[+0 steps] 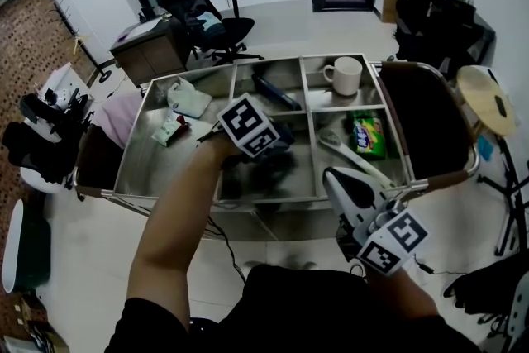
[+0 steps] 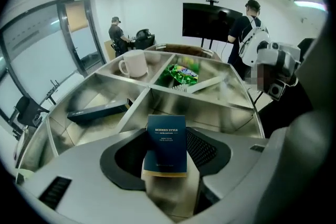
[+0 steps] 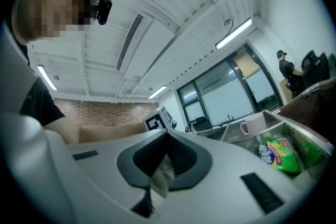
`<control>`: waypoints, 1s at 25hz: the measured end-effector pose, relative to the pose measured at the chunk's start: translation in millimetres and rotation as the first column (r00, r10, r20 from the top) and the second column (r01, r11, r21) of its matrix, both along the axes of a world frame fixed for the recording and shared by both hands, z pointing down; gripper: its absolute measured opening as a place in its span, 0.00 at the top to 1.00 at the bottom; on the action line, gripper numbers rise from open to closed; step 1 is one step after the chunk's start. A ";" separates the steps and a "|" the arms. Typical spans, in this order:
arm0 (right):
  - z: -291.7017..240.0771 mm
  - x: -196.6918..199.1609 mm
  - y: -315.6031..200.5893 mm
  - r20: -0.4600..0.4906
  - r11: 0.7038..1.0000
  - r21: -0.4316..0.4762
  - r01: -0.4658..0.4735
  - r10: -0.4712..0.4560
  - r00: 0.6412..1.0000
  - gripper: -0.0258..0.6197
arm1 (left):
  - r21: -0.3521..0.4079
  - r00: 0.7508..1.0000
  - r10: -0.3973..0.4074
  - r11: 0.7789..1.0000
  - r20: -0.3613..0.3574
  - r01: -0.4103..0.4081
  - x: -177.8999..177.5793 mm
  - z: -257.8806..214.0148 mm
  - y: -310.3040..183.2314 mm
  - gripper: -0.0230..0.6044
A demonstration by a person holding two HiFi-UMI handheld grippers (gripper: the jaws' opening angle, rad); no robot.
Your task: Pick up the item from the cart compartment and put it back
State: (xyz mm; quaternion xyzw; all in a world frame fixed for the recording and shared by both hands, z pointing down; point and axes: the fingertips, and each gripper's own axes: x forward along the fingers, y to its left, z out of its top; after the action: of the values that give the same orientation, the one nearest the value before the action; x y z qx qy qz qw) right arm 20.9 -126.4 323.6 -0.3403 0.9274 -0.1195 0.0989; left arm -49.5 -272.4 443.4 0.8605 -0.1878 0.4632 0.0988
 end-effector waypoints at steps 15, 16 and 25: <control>5.5 -7.3 -7.7 -0.006 1.000 -0.012 0.014 -0.015 1.000 0.94 | 0.241 0.881 -0.158 0.927 -0.446 0.288 -18.5 -104.5 13.1 0.59; 5.9 -7.7 -8.2 -0.007 1.000 -0.012 0.015 -0.015 1.000 0.94 | 0.245 0.862 -0.164 0.918 -0.480 0.311 -20.8 -111.4 16.8 0.59; 6.6 -10.5 -13.4 -0.009 1.000 -0.008 0.019 -0.019 1.000 0.94 | 0.315 0.672 -0.139 0.803 -0.728 0.506 -46.0 -164.6 56.5 0.59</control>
State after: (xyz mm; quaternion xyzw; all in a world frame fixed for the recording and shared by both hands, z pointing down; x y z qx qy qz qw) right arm 10.4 -139.9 330.2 -0.3326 0.9305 -0.1228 0.0921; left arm -95.5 -215.9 278.8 0.9135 -0.4052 0.0302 0.0205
